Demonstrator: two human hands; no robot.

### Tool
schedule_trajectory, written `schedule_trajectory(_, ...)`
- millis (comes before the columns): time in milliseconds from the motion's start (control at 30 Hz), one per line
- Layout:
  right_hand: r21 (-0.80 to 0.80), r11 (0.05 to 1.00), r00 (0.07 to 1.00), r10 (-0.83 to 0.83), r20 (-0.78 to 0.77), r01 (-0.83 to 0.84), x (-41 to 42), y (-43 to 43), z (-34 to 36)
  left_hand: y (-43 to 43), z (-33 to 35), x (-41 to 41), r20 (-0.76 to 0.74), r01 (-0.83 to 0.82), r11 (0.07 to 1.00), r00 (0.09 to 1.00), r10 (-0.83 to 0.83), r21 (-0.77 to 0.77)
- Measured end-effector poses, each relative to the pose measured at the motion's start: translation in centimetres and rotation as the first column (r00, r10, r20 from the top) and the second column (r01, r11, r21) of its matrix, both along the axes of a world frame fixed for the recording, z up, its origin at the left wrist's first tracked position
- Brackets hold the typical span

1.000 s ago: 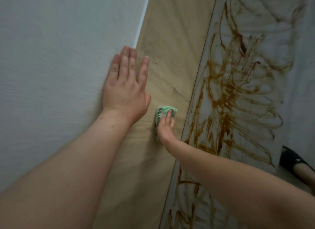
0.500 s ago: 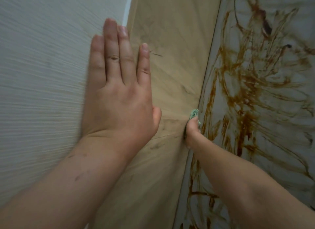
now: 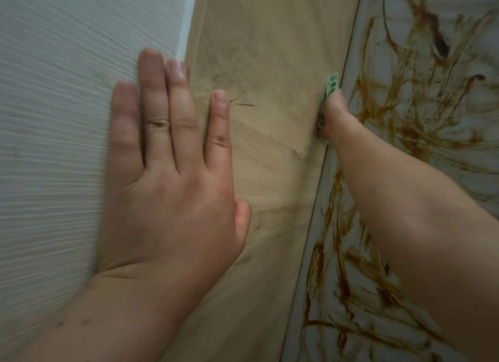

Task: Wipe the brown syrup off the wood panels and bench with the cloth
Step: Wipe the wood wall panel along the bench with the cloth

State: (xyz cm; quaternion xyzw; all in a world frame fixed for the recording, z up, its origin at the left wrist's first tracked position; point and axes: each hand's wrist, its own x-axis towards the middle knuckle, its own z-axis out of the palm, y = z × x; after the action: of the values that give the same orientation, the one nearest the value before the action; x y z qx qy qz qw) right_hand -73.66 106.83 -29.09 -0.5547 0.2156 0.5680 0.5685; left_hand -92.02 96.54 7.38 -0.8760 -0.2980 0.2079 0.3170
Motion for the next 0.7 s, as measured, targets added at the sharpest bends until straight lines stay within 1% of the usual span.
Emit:
schedule_trajectory(33,0.012,0.999,0.998,0.03,0.057,-0.031,0.2,0.0,-1.8,0.0,0.0,0.0,0.0,0.003,1.0,1.0,-0.003,0.001)
schedule_trajectory(67,0.018,0.999,0.996,0.048,0.073,-0.05,-0.5,0.4,-5.4,0.0,0.1,0.0,0.0,0.001,1.0,1.0,-0.001,0.004)
schedule_trajectory(100,-0.01,0.995,0.989,0.096,0.113,-0.096,-2.1,0.0,-8.9,-0.1,0.1,0.0,-0.003,0.004,1.0,1.0,-0.004,0.007)
schedule_trajectory(133,-0.056,0.989,0.986,0.141,0.091,-0.136,-4.4,-1.4,-9.5,-0.1,0.1,-0.1,-0.008,0.007,1.0,1.0,-0.007,0.016)
schedule_trajectory(200,-0.12,0.984,0.991,0.131,-0.023,-0.132,-8.2,-4.1,-11.3,-0.3,0.3,0.1,-0.006,0.01,1.0,1.0,-0.01,0.027)
schedule_trajectory(233,-0.14,0.978,0.986,0.144,-0.084,-0.155,-9.0,-5.4,-9.2,-0.3,0.3,0.1,0.001,0.01,1.0,1.0,-0.01,0.028)
schedule_trajectory(267,-0.169,0.969,0.981,0.161,-0.109,-0.178,-8.9,-6.4,-4.2,-0.4,0.2,0.1,0.005,0.008,1.0,1.0,-0.008,0.026)
schedule_trajectory(300,-0.189,0.951,0.965,0.22,-0.144,-0.245,-8.4,-6.6,-0.5,-0.3,0.3,0.1,0.008,0.006,1.0,1.0,-0.006,0.026)
schedule_trajectory(333,-0.152,0.951,0.951,0.236,-0.199,-0.268,-7.1,-6.1,0.4,-0.2,0.2,0.1,0.009,0.012,1.0,1.0,-0.012,0.019)
schedule_trajectory(400,-0.077,0.964,0.944,0.231,-0.234,-0.255,-3.2,-4.2,3.4,-0.1,0.1,0.0,0.024,0.013,1.0,1.0,-0.013,0.015)
schedule_trajectory(433,-0.051,0.976,0.962,0.201,-0.187,-0.213,-1.5,-2.6,4.5,-0.1,0.1,-0.2,0.028,0.009,1.0,1.0,-0.01,0.022)
schedule_trajectory(467,0.01,0.988,0.977,0.152,-0.147,-0.153,0.5,-0.4,4.5,-0.1,0.0,-0.3,0.03,0.008,1.0,1.0,-0.008,0.028)
schedule_trajectory(533,0.067,0.996,0.998,0.053,-0.043,-0.05,2.9,4.3,0.1,-0.1,-0.2,-0.2,0.022,0.012,1.0,1.0,-0.013,0.027)
schedule_trajectory(567,0.047,0.999,1.0,0.013,0.023,-0.014,3.7,5.5,-0.2,-0.2,-0.1,-0.3,0.018,0.004,1.0,1.0,-0.005,0.021)
schedule_trajectory(600,0.021,1.0,0.997,0.013,0.077,-0.014,3.8,5.6,1.4,-0.1,-0.1,-0.4,0.019,-0.003,1.0,1.0,0.003,0.021)
schedule_trajectory(633,0.06,0.997,0.985,0.033,0.168,-0.044,3.0,4.6,4.3,-0.1,0.0,-0.3,0.03,-0.006,1.0,1.0,0.005,0.021)
schedule_trajectory(667,0.084,0.992,0.952,0.067,0.297,-0.096,0.9,3.0,7.3,-0.2,0.1,-0.4,0.04,-0.009,1.0,0.999,0.008,0.012)
schedule_trajectory(700,0.144,0.975,0.882,0.082,0.464,-0.166,-2.0,-0.4,14.1,-0.2,0.1,-0.4,0.05,-0.011,1.0,0.999,0.011,0.005)
